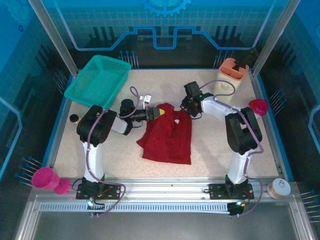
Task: Fold the inside-out t-shirt
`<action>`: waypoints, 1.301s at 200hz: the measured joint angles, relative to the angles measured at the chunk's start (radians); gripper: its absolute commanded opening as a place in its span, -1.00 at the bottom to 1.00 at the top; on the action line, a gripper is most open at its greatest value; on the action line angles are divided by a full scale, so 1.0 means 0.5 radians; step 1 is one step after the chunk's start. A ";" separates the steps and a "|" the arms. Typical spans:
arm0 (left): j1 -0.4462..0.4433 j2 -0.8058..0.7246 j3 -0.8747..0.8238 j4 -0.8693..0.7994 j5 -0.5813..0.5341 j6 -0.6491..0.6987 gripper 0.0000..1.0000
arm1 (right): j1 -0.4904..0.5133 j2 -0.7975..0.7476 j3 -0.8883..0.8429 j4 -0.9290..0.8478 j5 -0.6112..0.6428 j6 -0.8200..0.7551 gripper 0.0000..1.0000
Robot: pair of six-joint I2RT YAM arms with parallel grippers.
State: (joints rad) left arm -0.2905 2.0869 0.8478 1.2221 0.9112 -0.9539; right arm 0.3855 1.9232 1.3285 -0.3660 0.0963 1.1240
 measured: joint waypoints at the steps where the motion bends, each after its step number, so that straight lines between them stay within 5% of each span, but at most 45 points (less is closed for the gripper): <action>1: -0.001 0.002 -0.002 0.012 -0.002 -0.016 -0.40 | -0.004 0.010 0.000 0.003 -0.009 -0.008 -0.29; 18: 0.019 0.024 -0.014 0.108 -0.047 -0.098 -0.37 | -0.037 0.059 -0.008 0.034 -0.080 -0.064 0.04; 39: 0.110 0.055 -0.085 0.201 -0.139 -0.163 -0.42 | -0.044 -0.003 -0.043 0.059 -0.110 -0.230 0.09; 52: 0.181 0.055 -0.165 0.196 -0.193 -0.149 -0.28 | -0.044 -0.105 -0.110 0.053 -0.111 -0.352 0.16; 86: 0.278 -0.034 -0.276 -0.018 -0.290 -0.075 -0.16 | -0.064 -0.452 -0.291 -0.042 -0.064 -0.640 0.53; 137: 0.279 -0.600 -0.365 -0.785 -0.425 0.254 0.10 | -0.142 -0.601 -0.311 -0.330 -0.053 -1.063 0.45; 165: 0.055 -0.899 -0.353 -1.341 -0.564 0.539 0.20 | -0.166 -0.510 -0.311 -0.356 -0.188 -1.257 0.35; 189: -0.124 -0.887 -0.261 -1.677 -0.678 0.714 0.23 | -0.177 -0.356 -0.267 -0.321 -0.255 -1.343 0.42; 230: -0.113 -0.671 0.095 -2.125 -0.923 0.876 0.21 | -0.150 -0.110 -0.077 -0.147 -0.301 -1.364 0.48; 260: -0.117 -0.552 0.218 -2.166 -0.914 0.912 0.02 | -0.043 0.053 0.130 -0.134 -0.130 -1.416 0.35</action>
State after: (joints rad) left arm -0.3492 1.8107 0.9569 0.1390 0.4541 -0.4976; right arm 0.3637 1.9495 1.3937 -0.4328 0.0311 0.4160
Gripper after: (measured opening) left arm 0.548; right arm 0.701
